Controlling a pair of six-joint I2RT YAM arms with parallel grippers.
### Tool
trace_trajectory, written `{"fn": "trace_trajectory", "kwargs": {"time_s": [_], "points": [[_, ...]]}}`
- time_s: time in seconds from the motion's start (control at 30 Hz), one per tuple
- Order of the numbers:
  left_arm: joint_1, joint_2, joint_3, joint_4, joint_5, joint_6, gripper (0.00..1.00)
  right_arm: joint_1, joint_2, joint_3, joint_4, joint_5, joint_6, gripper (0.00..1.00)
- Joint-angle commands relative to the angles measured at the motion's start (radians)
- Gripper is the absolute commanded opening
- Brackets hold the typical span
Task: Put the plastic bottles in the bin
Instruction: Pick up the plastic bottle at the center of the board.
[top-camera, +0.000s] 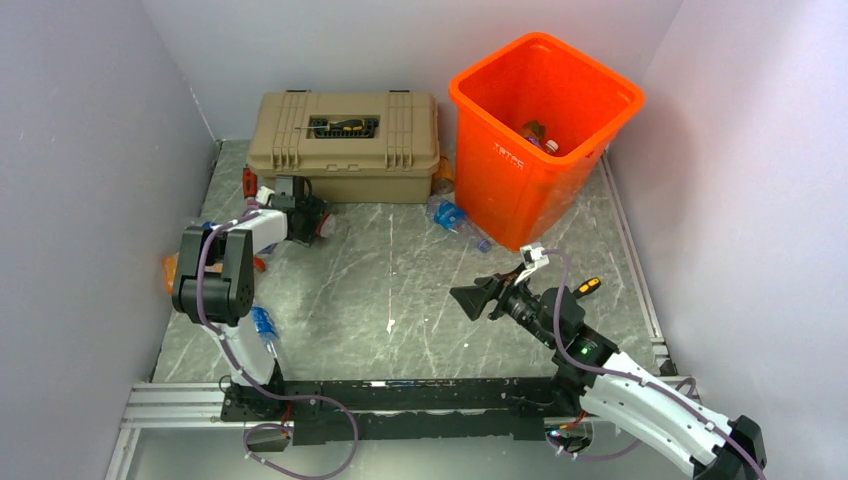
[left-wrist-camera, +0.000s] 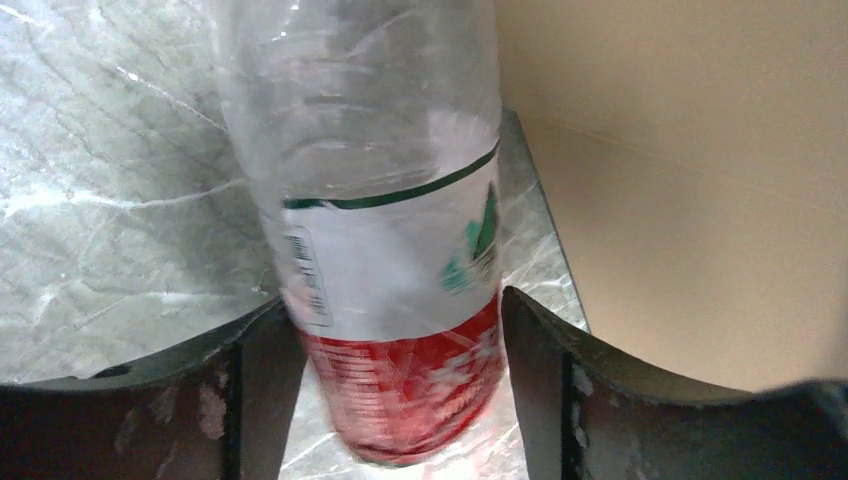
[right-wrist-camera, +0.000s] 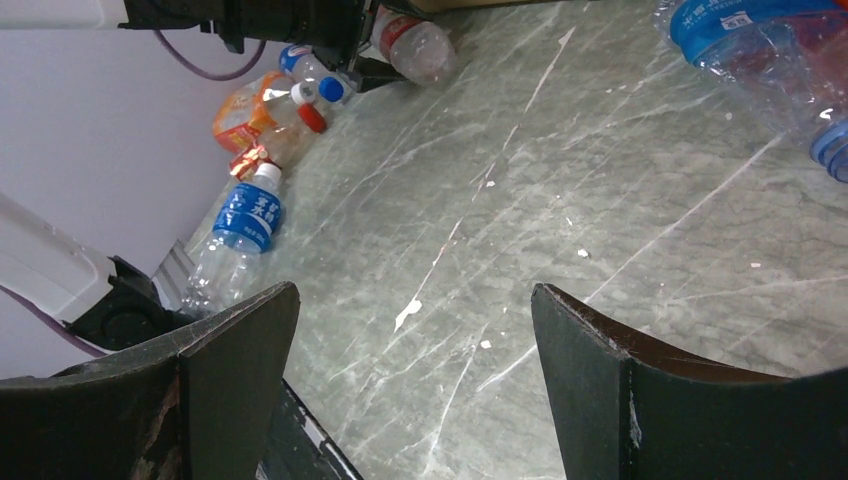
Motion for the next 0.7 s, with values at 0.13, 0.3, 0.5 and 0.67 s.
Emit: {"fn": "trace_trajectory", "kwargs": {"time_s": [0.13,0.3,0.5,0.67], "points": [[0.008,0.013,-0.063,0.055,0.038,0.03,0.52,0.006,-0.038,0.024,-0.051,0.037,-0.003,0.91],[0.008,-0.158,-0.14,0.023,0.085,0.055,0.44,0.006,-0.051,0.043,-0.073,0.044,-0.005,0.91],[0.007,-0.564,-0.201,-0.137,0.16,0.207,0.43,0.006,-0.038,0.071,-0.073,0.037,-0.014,0.9],[0.007,-0.872,-0.115,-0.181,0.314,0.618,0.48,0.005,0.003,0.109,-0.063,0.011,-0.02,0.91]]}}
